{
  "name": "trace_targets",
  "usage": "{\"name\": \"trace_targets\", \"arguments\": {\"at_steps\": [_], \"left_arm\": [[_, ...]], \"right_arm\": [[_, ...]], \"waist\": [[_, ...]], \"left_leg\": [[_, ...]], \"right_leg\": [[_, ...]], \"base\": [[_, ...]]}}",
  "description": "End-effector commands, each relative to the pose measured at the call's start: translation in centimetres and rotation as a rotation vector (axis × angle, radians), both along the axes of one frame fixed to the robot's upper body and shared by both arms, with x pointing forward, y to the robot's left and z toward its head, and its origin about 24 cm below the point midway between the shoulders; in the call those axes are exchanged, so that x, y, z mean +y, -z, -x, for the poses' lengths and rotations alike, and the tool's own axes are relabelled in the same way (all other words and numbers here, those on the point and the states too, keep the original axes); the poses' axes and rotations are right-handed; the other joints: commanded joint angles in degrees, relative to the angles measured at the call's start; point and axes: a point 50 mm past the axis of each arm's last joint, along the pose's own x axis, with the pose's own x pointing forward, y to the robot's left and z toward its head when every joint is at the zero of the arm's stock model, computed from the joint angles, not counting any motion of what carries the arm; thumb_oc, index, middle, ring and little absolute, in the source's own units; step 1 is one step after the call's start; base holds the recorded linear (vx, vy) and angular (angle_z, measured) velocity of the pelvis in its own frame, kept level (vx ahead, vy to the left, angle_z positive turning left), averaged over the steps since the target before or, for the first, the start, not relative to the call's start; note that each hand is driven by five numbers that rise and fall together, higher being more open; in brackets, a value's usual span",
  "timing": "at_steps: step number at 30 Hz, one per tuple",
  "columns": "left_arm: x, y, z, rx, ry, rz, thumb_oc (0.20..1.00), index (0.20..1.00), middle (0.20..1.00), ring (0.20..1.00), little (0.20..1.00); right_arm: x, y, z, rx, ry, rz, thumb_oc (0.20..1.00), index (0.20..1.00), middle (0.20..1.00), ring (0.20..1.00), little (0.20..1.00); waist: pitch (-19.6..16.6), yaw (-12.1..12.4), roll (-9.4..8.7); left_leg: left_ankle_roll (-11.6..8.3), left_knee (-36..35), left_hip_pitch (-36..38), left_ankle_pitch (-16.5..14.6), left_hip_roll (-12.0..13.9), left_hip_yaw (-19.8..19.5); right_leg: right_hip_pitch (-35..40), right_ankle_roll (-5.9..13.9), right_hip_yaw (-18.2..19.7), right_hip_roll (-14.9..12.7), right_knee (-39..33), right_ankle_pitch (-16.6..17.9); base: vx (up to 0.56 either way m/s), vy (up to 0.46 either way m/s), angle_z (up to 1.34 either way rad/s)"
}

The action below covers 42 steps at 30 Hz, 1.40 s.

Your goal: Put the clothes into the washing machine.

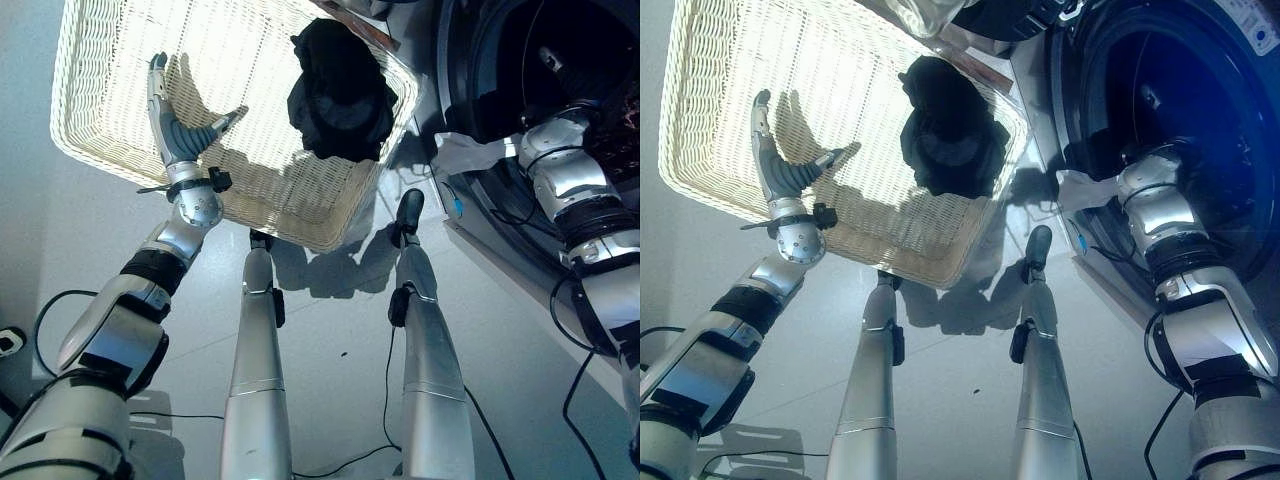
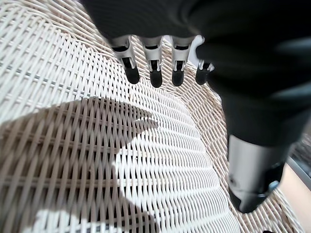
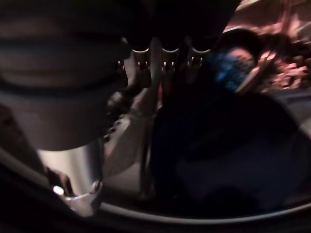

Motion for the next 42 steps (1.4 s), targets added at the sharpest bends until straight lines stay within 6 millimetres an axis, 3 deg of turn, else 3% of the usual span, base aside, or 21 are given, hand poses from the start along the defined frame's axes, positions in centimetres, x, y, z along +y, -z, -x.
{"name": "trace_targets", "arguments": {"at_steps": [1, 6, 15, 25, 29, 42], "left_arm": [[-0.2, -0.8, 0.2, -0.090, -0.019, 0.084, 1.000, 1.000, 1.000, 1.000, 1.000], [-0.8, -0.5, 0.2, -0.105, -0.019, 0.106, 1.000, 1.000, 1.000, 1.000, 1.000], [-1.2, 0.1, 0.3, -0.115, -0.019, 0.165, 1.000, 1.000, 1.000, 1.000, 1.000], [-2.1, 0.7, 0.5, -0.111, -0.013, 0.173, 1.000, 1.000, 1.000, 1.000, 1.000], [-2.4, 0.4, 0.4, -0.120, -0.005, 0.189, 1.000, 1.000, 1.000, 1.000, 1.000], [-3.1, 0.2, 0.0, -0.087, 0.028, 0.183, 1.000, 1.000, 1.000, 1.000, 1.000]], "right_arm": [[0.6, -0.2, 1.0, -0.078, 0.088, 0.191, 1.000, 1.000, 1.000, 1.000, 1.000], [3.3, 0.6, 1.0, -0.066, 0.059, 0.383, 1.000, 1.000, 1.000, 1.000, 1.000], [8.5, 2.0, 1.9, -0.105, -0.172, 0.693, 1.000, 1.000, 1.000, 1.000, 1.000], [13.7, 2.5, 3.7, -0.187, -0.370, 0.959, 1.000, 1.000, 1.000, 1.000, 1.000], [16.5, 1.7, 4.9, -0.230, -0.482, 1.106, 1.000, 1.000, 1.000, 1.000, 1.000], [19.9, 2.1, 3.7, -0.085, -0.561, 1.266, 1.000, 1.000, 1.000, 1.000, 1.000]], "waist": [[-0.61, -1.13, 2.86], [-0.61, -1.56, 3.17], [-0.61, -2.24, 3.20], [-0.61, -2.02, 3.17], [-0.61, -1.64, 3.28], [-0.61, 0.10, 3.43]], "left_leg": [[5.25, -3.04, 1.84, -0.97, -3.64, 1.83], [5.13, -3.57, 1.55, -0.57, -3.61, 2.13], [4.90, -4.28, 1.66, 0.25, -3.67, 2.65], [4.94, -4.51, 1.97, 1.04, -3.85, 2.74], [4.90, -4.38, 1.31, 1.92, -4.14, 2.44], [4.70, -4.29, 2.16, 2.46, -4.35, 1.93]], "right_leg": [[-0.39, 3.54, -2.05, 2.06, 5.55, -4.48], [-1.01, 3.51, -1.63, 2.13, 5.59, -4.62], [-1.35, 3.29, -1.27, 2.15, 5.56, -4.73], [-1.09, 3.08, -1.38, 2.02, 5.77, -4.71], [-1.62, 2.97, -1.51, 1.85, 5.82, -4.13], [-0.55, 2.91, -2.46, 1.42, 6.11, -4.04]], "base": [[-0.02, 0.043, -0.02], [-0.01, 0.020, -0.01], [0.00, 0.004, -0.01], [0.00, 0.000, 0.00], [0.00, 0.000, 0.00], [0.00, -0.009, 0.01]]}}
